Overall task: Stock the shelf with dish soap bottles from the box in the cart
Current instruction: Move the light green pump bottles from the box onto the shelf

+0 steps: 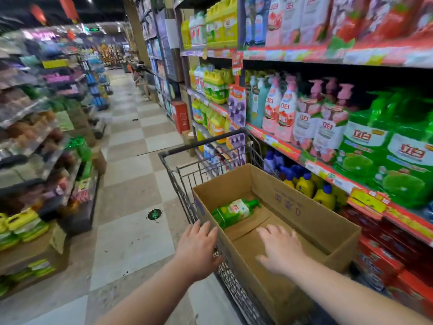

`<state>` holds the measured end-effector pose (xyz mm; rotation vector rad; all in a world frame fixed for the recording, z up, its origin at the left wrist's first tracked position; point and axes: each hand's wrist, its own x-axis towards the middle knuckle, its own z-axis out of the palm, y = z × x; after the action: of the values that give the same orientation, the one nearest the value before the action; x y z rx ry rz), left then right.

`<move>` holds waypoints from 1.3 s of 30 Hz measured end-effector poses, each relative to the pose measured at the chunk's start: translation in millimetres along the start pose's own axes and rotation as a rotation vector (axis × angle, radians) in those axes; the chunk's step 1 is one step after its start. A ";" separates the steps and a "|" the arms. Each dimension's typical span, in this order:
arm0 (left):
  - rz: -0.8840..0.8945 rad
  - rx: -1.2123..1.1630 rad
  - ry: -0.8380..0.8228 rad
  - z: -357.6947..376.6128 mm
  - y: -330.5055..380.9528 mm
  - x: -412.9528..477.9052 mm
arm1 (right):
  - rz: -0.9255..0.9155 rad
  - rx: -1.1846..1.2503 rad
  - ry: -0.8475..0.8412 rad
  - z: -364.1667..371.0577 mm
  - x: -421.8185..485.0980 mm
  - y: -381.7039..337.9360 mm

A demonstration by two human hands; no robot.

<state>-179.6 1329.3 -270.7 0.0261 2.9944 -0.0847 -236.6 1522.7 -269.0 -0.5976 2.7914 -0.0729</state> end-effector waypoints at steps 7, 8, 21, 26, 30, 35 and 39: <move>0.089 0.020 -0.077 5.4 3.9 82.8 | 0.112 0.014 -0.075 1.4 62.2 35.5; 0.106 0.029 -0.085 4.9 4.9 95.2 | 0.125 0.024 -0.078 2.3 69.2 39.8; 0.416 0.129 -0.289 40.7 -14.2 269.4 | 0.389 0.187 -0.208 34.6 183.7 60.8; 0.470 0.137 -0.384 67.3 -49.1 344.2 | 0.442 0.162 -0.325 41.6 261.0 45.8; 0.461 0.121 -0.454 96.0 -69.3 392.9 | 0.474 0.215 -0.344 58.5 314.6 40.8; 0.388 0.074 -0.581 139.1 -78.1 441.4 | 0.512 0.311 -0.392 89.0 366.0 43.4; 0.309 -0.044 -0.685 174.9 -80.8 466.5 | 0.557 0.382 -0.399 121.2 401.6 50.4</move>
<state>-617.4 1244.7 -507.0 0.3719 2.2765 0.0083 -572.6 1406.1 -497.1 0.2387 2.3602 -0.3205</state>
